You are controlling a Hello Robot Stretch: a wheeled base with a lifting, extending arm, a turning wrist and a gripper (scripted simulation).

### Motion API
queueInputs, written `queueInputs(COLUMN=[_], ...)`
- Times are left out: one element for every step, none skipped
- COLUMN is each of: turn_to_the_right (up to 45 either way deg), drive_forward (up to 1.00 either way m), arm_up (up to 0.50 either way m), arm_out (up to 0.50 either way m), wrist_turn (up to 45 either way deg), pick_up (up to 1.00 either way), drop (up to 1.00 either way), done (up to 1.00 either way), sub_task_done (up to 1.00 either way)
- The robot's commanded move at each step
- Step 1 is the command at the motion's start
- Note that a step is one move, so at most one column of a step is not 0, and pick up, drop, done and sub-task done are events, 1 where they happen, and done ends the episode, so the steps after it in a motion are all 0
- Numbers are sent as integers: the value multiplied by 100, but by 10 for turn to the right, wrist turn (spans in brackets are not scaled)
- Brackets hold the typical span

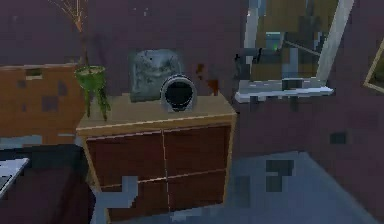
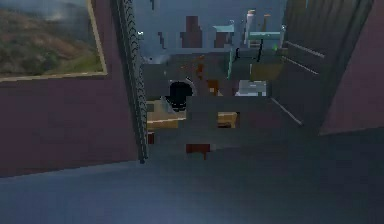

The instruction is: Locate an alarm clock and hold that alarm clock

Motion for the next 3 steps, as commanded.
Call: queueInputs(turn_to_the_right=[0,-450,-450], drive_forward=[65,0,0], arm_up=[0,0,0], arm_out=[0,0,0], wrist_turn=[0,0,0], pick_up=[0,0,0], drop=[0,0,0], done=[0,0,0], sub_task_done=[0,0,0])
